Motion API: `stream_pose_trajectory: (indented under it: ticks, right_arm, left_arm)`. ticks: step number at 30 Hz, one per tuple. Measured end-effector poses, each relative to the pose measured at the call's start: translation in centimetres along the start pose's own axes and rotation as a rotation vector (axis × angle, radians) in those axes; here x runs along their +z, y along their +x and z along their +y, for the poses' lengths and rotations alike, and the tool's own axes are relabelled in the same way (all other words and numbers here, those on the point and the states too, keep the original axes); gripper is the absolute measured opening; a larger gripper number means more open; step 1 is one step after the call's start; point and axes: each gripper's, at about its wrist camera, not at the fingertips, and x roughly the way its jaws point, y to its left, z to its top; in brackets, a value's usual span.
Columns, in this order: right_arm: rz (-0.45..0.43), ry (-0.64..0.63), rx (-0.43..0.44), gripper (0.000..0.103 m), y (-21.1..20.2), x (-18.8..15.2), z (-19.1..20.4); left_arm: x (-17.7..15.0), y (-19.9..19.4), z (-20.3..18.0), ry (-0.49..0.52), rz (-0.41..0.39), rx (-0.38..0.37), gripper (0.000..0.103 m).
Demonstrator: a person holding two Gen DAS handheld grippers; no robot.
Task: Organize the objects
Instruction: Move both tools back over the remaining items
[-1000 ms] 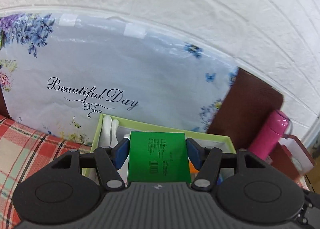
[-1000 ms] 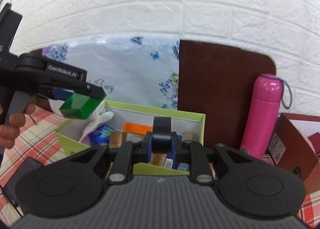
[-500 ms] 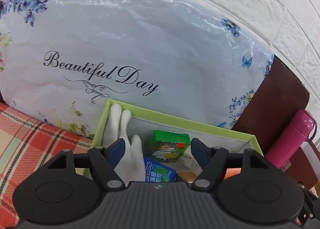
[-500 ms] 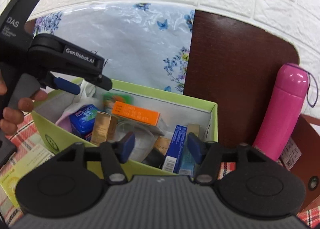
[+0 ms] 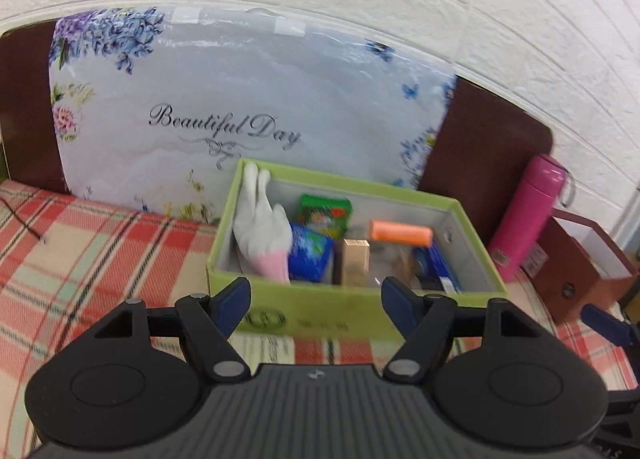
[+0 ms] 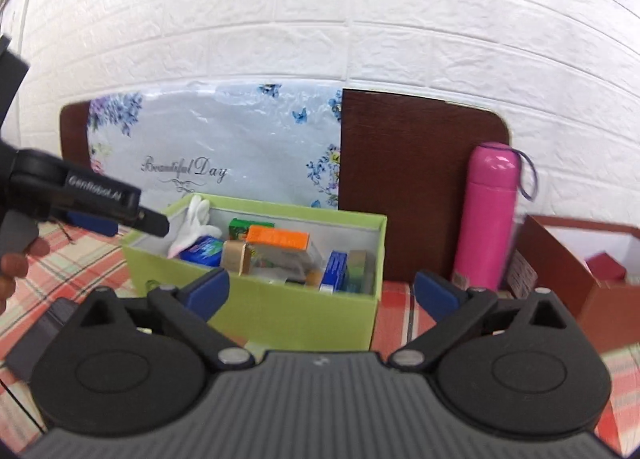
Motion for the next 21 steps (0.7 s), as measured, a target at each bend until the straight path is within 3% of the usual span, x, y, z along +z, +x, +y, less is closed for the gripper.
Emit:
stream_pose_trajectory:
  ticks: [10,14,21]
  right_arm:
    - [0.050,0.065,0.023,0.101,-6.7,-5.2,1.1]
    - [0.105,0.072,0.047,0.100,-7.4,-7.5,2.1]
    - [0.195,0.031,0.117,0.085,-5.2,-9.6,4.6]
  left_arm:
    - [-7.6,-4.4,-0.8,-0.006,0.073,-0.027,0.075]
    - [-9.7,-5.1,-0.7,-0.016,0.082,-0.031,0.075]
    - [-11.2,-4.9,0.6,-0.051,0.098,-0.022,0.073]
